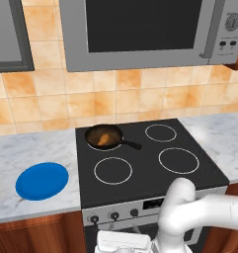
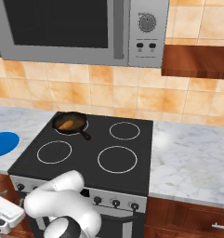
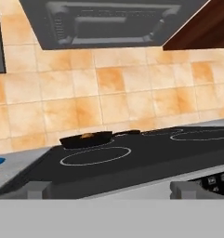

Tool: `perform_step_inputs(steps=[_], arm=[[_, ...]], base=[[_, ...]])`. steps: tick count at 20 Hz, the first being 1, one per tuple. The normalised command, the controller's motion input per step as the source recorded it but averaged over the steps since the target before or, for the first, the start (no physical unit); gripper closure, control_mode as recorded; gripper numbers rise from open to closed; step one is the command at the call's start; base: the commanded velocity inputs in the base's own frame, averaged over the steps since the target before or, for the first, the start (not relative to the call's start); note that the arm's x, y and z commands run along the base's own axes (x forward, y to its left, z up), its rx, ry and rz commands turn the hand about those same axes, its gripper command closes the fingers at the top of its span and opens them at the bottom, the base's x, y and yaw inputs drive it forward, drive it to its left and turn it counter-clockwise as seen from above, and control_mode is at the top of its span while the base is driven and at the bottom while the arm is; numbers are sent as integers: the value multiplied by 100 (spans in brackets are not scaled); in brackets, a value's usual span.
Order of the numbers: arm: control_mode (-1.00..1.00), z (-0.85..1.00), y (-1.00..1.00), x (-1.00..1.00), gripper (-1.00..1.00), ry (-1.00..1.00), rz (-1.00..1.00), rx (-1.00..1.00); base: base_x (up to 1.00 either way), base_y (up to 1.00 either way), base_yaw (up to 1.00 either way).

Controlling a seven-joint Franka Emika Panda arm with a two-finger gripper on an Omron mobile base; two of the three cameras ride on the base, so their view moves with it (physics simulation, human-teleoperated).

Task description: Pick the croissant and place it on the pan. Then turn on the stove to warm the croissant.

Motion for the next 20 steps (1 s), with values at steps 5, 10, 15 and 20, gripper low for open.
perform_step_inputs(steps=[5,10,15,20], arm=[[-100,-46,0,34,-100,0,0,0],[-100,-51,0,15,-100,0,-1,0],[-100,-51,0,16,-100,0,0,0],[-100,-23,0,16,-100,-1,0,0]], base=[[0,0,0],[0,0,0],[0,0,0],[0,0,0]])
